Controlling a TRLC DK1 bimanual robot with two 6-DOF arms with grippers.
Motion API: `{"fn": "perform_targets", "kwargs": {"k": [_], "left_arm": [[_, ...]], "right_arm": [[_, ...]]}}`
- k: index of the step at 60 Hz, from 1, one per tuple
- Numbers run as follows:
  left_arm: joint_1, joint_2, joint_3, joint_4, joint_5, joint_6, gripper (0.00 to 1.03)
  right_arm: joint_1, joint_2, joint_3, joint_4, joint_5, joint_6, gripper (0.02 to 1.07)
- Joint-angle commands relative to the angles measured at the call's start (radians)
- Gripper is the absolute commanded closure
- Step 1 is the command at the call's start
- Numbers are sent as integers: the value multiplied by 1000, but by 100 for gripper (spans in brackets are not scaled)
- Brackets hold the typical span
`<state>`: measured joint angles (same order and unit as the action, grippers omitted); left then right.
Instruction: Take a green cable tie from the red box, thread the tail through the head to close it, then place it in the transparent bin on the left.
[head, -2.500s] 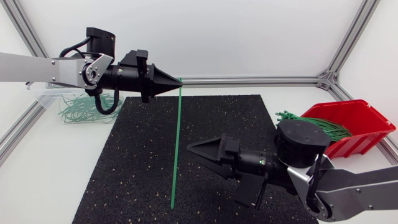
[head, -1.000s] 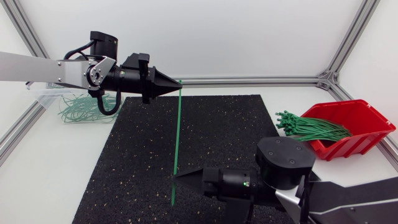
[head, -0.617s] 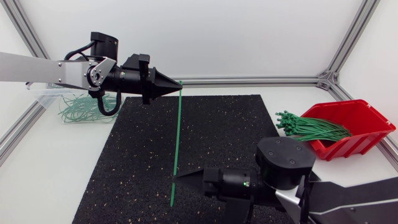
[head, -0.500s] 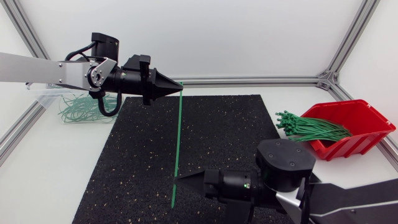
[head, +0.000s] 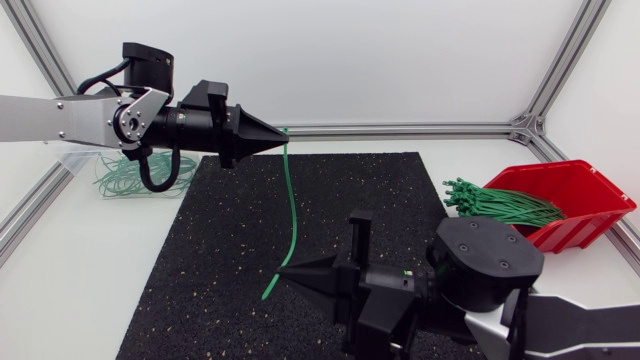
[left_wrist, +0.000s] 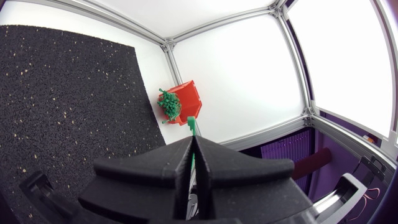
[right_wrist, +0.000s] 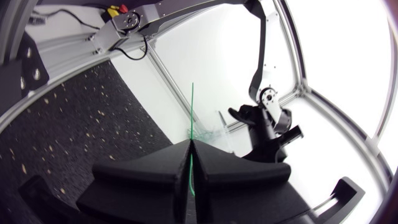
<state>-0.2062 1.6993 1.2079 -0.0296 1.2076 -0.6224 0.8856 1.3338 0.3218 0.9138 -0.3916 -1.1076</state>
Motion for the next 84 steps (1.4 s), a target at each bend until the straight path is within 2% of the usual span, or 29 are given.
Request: {"fn": "perform_targets", "kwargs": {"k": [1,10,17,22,24,27,37,46,55,68,84], "left_arm": [[-7,-47,-51,-6,12,24,100],[-27,-116,-119,5,6,46,100],[-61,-198,-199,45,-33,67,100],[-90,-256,-249,82,-59,66,100],[-110,-293,-278,97,-79,62,100],[-130,-329,-303,102,-92,62,100],[-193,-489,-395,148,-178,43,100],[-231,-619,-472,243,-237,-45,100],[-260,-724,-504,252,-270,-80,100],[-302,-849,-556,327,-341,-154,100],[-438,-897,-558,327,-453,-175,100]], "right_arm": [[18,-35,16,-73,2,186,101],[33,-137,92,-443,5,379,101],[70,-182,132,-569,10,456,101],[84,-193,207,-739,10,539,101],[95,-202,244,-826,-20,578,101],[105,-220,263,-877,-62,634,101],[87,-295,330,-1004,-228,930,101],[56,-381,390,-1096,-270,1169,101],[-4,-401,480,-1152,-415,1359,101],[-22,-392,622,-1239,-494,1585,101],[-28,-372,757,-1423,-513,1778,101]]}}
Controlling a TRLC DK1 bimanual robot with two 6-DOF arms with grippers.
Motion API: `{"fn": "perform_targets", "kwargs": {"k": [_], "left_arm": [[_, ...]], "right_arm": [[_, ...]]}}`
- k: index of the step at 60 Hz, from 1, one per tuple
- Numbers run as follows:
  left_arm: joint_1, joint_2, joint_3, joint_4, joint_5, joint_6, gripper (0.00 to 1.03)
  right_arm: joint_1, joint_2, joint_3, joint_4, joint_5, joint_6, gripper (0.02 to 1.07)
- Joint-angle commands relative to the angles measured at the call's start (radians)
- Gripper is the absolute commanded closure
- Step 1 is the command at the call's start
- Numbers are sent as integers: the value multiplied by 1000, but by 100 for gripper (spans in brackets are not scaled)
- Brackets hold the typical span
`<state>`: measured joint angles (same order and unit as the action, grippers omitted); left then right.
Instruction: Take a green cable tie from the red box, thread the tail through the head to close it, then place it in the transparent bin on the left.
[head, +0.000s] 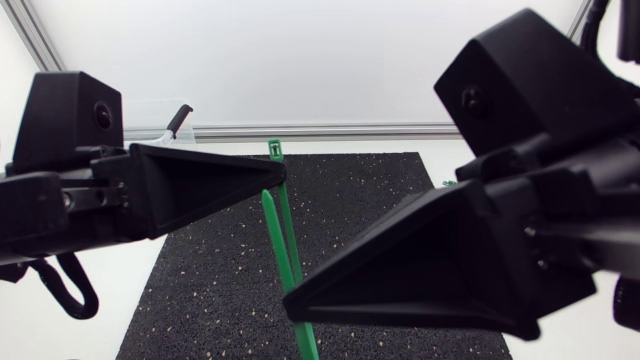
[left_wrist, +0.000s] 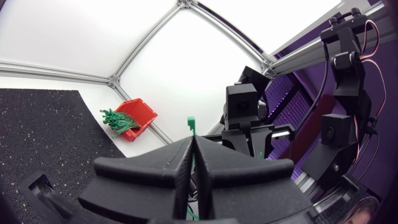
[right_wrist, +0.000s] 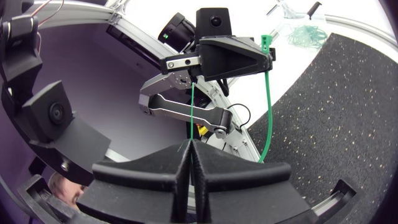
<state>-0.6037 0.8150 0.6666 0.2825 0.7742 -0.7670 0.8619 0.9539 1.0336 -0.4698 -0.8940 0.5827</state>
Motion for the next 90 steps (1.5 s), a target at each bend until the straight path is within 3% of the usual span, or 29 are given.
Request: {"fn": "perform_targets", "kwargs": {"k": [1,23,35,52,73,90], "left_arm": [[-45,-11,-16,15,-23,-31,100],[-186,13,-24,40,-171,40,100],[-188,-4,-45,61,-187,71,100],[-162,-11,-68,89,-199,83,100],[-169,13,-76,126,-234,86,100],[-240,10,-90,126,-314,129,100]], "right_arm": [[-4,9,48,-47,-11,98,101],[-50,14,148,-110,-52,201,101],[-103,65,221,-217,-108,273,101],[-176,120,249,-227,-215,421,101],[-179,111,241,-279,-221,439,101],[-196,106,194,-291,-220,444,101]]}}
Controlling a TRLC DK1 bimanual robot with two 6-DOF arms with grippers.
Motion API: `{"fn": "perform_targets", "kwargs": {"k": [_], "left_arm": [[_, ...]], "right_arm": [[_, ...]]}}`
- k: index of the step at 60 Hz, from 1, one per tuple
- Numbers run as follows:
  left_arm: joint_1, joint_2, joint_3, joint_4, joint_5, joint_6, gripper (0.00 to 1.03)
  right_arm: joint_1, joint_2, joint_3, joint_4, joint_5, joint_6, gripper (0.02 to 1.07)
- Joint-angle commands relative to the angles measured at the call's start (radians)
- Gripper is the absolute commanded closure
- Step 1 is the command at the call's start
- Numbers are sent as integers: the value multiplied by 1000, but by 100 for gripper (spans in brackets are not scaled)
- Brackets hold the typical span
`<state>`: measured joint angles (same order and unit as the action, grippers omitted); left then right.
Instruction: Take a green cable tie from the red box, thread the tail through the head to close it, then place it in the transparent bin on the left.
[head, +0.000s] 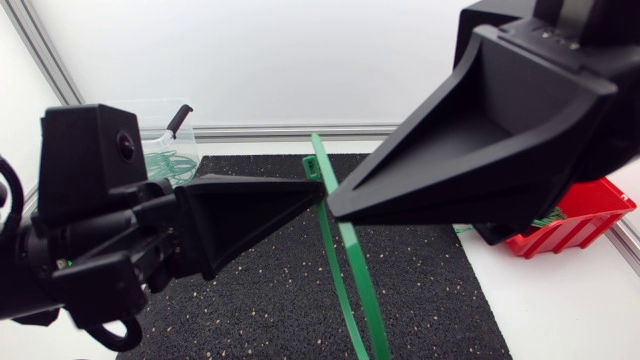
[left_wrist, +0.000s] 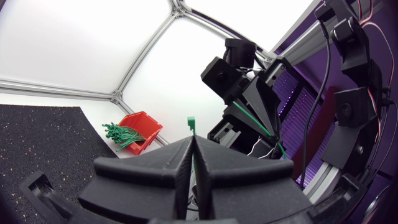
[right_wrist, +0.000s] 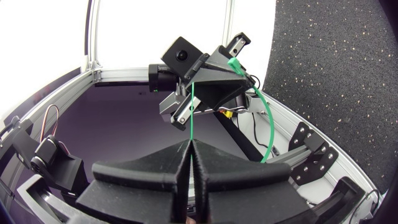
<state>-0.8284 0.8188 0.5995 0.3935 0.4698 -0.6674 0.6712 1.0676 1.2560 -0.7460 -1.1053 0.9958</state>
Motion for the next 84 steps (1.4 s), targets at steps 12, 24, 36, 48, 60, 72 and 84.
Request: {"fn": "perform_targets", "kwargs": {"k": [12,24,36,48,60,72,84], "left_arm": [[5,8,-24,16,-11,32,100],[29,16,-23,10,-8,-4,100],[46,16,-24,8,-7,-20,100],[66,33,-24,13,1,-38,100],[77,40,-21,18,3,-41,100],[80,33,-23,19,4,-41,100],[80,29,-27,19,4,-40,100]], "right_arm": [[-24,-12,-56,-23,-8,35,101],[-32,29,-44,-24,-10,37,101],[-32,100,8,-24,-11,35,101],[-32,126,72,-47,-11,38,101],[-39,130,71,-62,-8,38,101],[-62,130,29,-47,-11,33,101],[-70,135,-26,-10,-18,29,101]]}}
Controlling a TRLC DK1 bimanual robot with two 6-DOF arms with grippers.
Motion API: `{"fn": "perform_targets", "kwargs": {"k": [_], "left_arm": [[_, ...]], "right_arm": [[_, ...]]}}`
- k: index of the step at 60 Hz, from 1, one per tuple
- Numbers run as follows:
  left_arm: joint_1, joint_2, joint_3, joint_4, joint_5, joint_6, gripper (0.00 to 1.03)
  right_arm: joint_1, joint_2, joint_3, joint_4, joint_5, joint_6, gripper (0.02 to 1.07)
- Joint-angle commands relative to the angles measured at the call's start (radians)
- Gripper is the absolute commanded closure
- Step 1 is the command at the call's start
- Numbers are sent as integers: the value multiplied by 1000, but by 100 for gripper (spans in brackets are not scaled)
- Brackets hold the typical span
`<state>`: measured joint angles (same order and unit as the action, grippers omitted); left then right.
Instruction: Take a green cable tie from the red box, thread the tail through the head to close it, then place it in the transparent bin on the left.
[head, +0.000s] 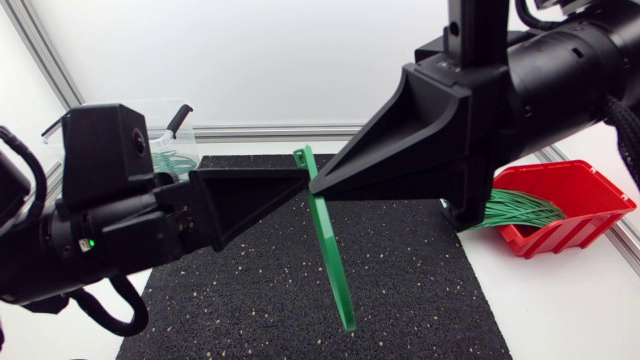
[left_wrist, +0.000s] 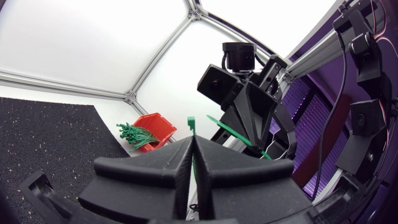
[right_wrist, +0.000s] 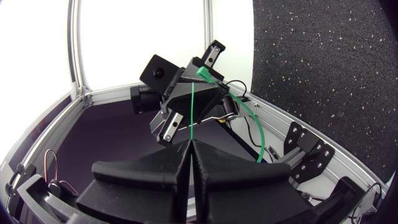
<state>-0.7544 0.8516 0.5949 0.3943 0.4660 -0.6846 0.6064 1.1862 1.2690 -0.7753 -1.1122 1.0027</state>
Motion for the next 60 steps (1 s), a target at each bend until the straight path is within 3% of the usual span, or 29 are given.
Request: {"fn": "perform_targets", "kwargs": {"k": [1,60], "left_arm": [[6,-3,-23,18,8,-23,100],[-5,9,-15,18,16,-24,100]], "right_arm": [[-5,16,-40,19,-11,22,101],[-13,26,-62,62,-18,13,101]]}}
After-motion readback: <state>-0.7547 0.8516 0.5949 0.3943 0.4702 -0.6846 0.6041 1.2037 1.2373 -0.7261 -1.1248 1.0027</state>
